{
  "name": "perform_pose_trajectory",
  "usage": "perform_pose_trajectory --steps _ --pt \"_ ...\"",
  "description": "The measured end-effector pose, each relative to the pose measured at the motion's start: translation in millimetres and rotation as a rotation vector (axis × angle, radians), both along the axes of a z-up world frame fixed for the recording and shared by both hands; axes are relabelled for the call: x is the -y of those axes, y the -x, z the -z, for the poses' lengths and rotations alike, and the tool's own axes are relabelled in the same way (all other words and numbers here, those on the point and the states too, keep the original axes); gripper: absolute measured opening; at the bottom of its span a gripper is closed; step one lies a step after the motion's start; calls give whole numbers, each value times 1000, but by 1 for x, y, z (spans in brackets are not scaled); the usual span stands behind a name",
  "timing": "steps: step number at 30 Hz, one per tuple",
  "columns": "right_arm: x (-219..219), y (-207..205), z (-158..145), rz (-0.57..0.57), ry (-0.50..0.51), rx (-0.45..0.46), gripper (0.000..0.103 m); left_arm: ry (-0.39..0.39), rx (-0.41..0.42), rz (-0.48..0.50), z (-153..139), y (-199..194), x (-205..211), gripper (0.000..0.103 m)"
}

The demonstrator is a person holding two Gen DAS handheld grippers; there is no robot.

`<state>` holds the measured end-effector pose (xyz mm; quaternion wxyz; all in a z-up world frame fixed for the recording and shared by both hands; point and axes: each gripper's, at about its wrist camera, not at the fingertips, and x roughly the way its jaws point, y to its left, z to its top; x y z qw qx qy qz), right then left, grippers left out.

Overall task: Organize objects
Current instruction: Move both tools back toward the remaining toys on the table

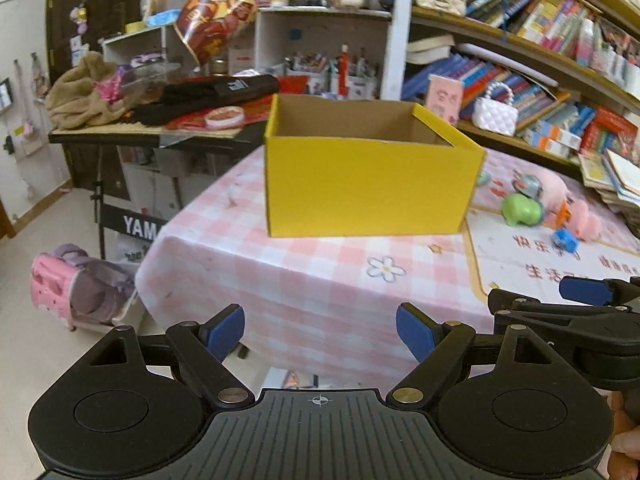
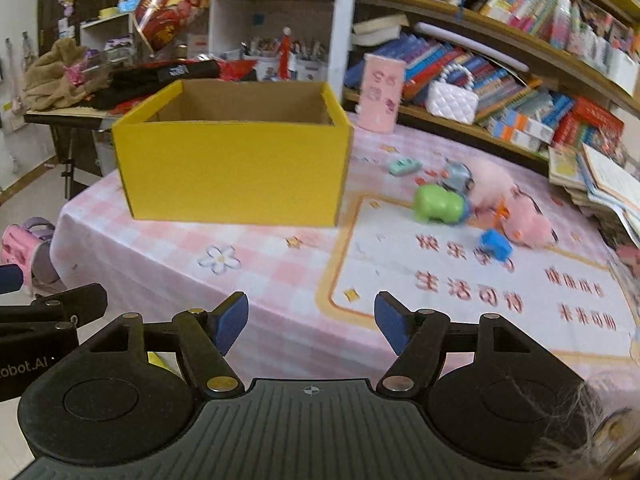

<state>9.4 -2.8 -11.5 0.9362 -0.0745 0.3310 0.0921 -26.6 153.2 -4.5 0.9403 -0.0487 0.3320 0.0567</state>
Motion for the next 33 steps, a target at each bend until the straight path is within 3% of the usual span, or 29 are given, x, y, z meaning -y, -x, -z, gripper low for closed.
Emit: perform_pose_trajectory --steps 16,33 --pt "61 16 5 237 9 -26 69 -12 -13 254 5 -18 60 86" --pt "117 0 6 374 50 -39 73 16 -38 370 11 -52 113 86"
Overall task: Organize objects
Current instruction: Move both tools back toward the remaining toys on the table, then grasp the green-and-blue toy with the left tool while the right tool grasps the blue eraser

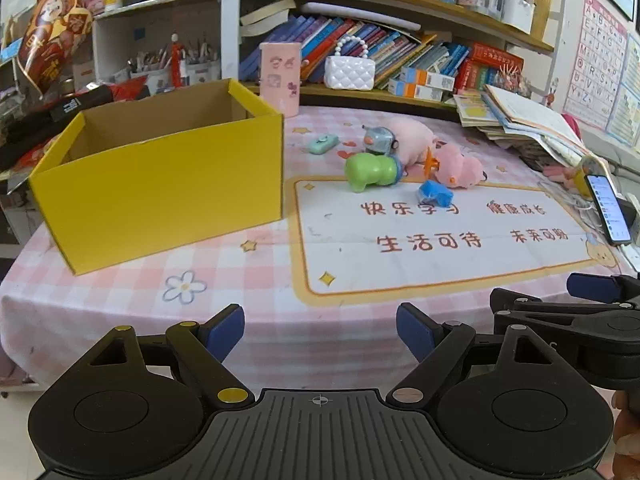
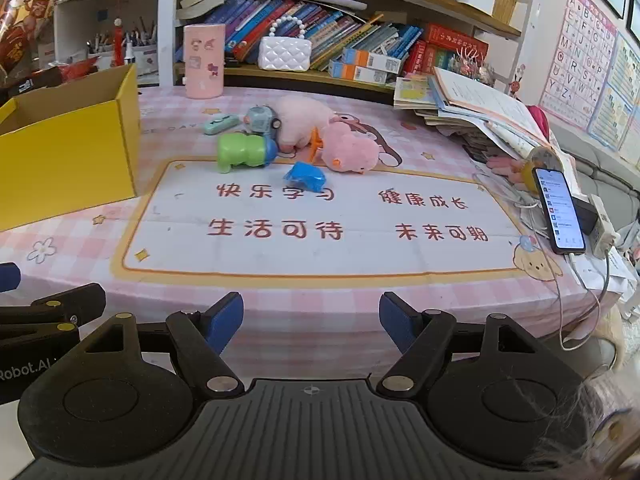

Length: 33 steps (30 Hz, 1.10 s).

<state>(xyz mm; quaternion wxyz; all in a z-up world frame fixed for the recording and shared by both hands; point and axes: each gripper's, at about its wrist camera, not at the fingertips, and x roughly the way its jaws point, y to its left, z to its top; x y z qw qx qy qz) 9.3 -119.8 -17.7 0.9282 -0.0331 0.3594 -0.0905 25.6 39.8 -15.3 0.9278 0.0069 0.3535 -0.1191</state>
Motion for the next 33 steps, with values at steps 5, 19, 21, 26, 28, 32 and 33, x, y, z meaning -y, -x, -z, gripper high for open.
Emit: perform_pose_trajectory --steps 5,19,21,26,28,32,33 --pt "11 -18 1 -16 -6 -10 73 -6 -8 -4 1 -15 12 86" --pt "52 -81 8 -63 -74 -49 72 -32 -46 -38 7 -67 55 86" --pt "58 -91 9 -69 -85 -51 71 -41 -45 -42 7 -74 61 86" --pt "71 -114 10 -97 -113 -52 70 -55 -46 -70 7 -91 74 86" --pt "76 -123 9 -110 -133 -52 69 -60 -50 -85 6 -96 78 86" --pt "85 -143 9 -131 -182 -51 64 -75 -53 -108 6 -107 86 86" --pt "86 -149 9 -138 -194 -49 64 -78 -54 -110 6 -109 87 86"
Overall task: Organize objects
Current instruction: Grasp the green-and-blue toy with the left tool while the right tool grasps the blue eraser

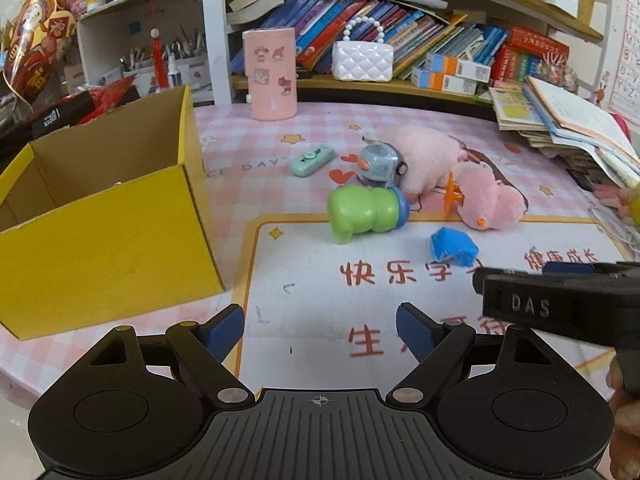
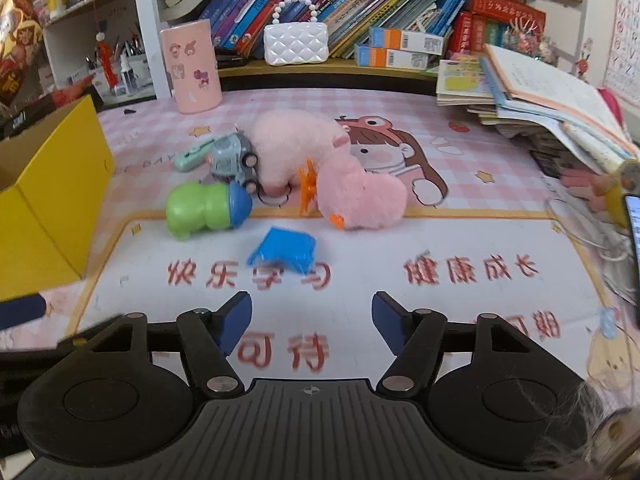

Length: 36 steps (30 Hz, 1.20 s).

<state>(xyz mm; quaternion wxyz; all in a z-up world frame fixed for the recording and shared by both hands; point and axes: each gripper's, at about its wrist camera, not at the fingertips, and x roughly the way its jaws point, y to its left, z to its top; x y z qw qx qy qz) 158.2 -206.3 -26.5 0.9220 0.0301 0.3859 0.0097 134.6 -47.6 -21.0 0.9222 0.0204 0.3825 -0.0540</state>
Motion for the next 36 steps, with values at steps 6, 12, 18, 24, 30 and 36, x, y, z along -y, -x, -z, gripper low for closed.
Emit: perform_pose_trajectory --steps 6,12,18,24,30,36 --pt "1 -31 5 -49 -49 -12 64 -35 -2 -8 1 -13 9 86" --pt "0 -59 16 -76 -62 -69 64 -66 -15 -12 1 -28 16 86" --pt "3 -75 27 -106 -83 -117 48 -90 -34 9 3 -41 25 86" --pt "19 -75 14 -104 -130 -68 39 -70 -49 15 7 -58 33 86" --pt "38 -56 -8 -84 -106 40 38 -32 -46 -8 12 -86 42 86" --pt "46 -45 -17 -94 -61 96 38 5 -35 5 18 -114 57 85"
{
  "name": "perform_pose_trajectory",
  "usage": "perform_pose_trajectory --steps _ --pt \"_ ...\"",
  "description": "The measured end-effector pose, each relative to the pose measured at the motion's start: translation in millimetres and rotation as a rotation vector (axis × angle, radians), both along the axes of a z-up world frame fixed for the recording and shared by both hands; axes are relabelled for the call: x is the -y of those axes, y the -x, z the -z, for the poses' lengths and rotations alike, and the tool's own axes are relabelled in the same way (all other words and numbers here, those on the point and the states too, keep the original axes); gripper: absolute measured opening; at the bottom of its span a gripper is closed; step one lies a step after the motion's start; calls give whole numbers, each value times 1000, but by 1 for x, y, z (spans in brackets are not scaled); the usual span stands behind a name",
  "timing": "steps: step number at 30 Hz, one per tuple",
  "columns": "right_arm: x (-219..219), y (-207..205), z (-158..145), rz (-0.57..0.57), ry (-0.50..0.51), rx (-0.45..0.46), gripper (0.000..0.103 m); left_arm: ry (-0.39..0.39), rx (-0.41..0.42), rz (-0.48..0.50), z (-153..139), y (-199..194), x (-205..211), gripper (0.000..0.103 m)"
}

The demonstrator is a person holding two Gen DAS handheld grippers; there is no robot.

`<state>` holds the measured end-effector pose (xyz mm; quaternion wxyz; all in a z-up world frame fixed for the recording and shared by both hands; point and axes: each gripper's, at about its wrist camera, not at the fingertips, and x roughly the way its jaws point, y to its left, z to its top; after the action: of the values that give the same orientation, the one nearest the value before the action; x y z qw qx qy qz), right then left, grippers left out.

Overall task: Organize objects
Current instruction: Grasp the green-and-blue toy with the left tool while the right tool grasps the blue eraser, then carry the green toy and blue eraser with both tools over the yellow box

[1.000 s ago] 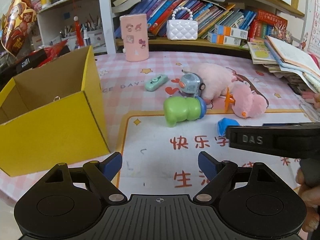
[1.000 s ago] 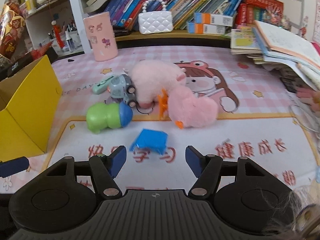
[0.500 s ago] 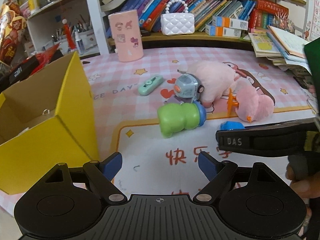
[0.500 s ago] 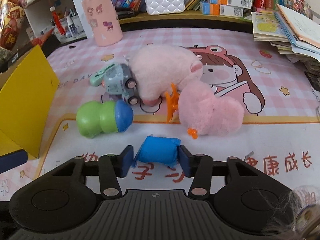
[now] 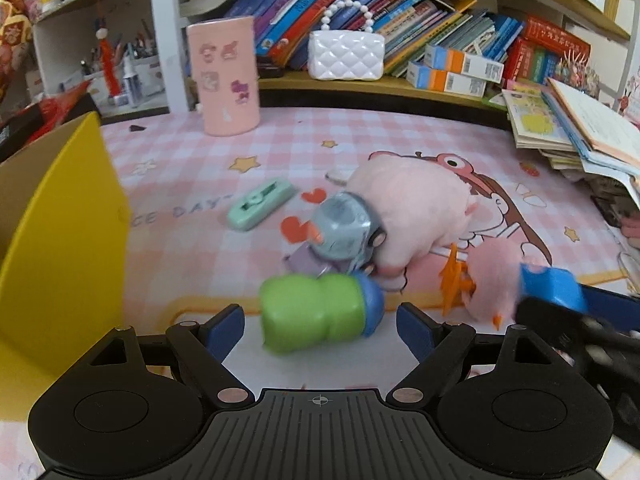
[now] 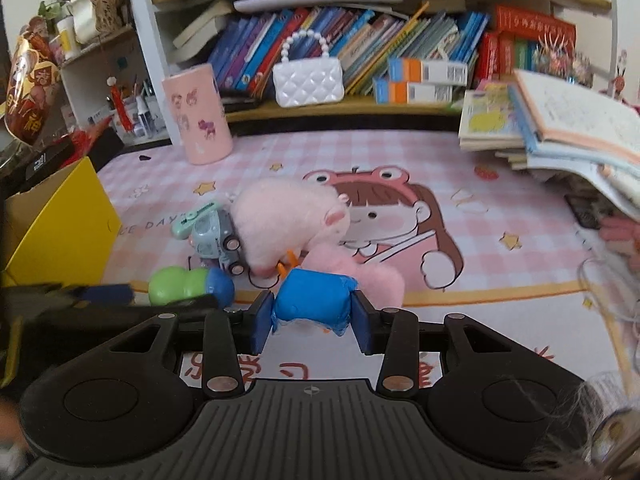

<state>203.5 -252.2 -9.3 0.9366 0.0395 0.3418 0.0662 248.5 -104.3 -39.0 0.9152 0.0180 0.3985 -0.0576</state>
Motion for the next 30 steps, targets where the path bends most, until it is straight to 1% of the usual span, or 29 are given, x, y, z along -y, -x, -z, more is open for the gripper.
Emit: perform_pose_trajectory --steps 2,5,8,10,15,19,24,30 --pt "0 3 -1 -5 18 10 38 -15 -15 -12 6 -10 4 85" --pt "1 6 -2 -11 34 12 38 -3 -37 -38 15 -21 5 85" --pt "3 8 -1 -12 37 9 38 12 -36 -39 22 -24 3 79" --pt "3 9 -2 -12 37 10 38 16 -24 -31 21 -22 2 74" --pt "-1 11 0 -20 35 -1 38 45 34 15 4 0 -5 72" --pt "-9 12 1 -33 28 -19 38 39 55 42 -7 24 -12 72" --pt "-25 16 3 -61 25 -38 38 52 62 10 -13 56 -33 72" --pt "-48 23 5 -96 26 -68 38 64 55 -57 -14 92 -62 72"
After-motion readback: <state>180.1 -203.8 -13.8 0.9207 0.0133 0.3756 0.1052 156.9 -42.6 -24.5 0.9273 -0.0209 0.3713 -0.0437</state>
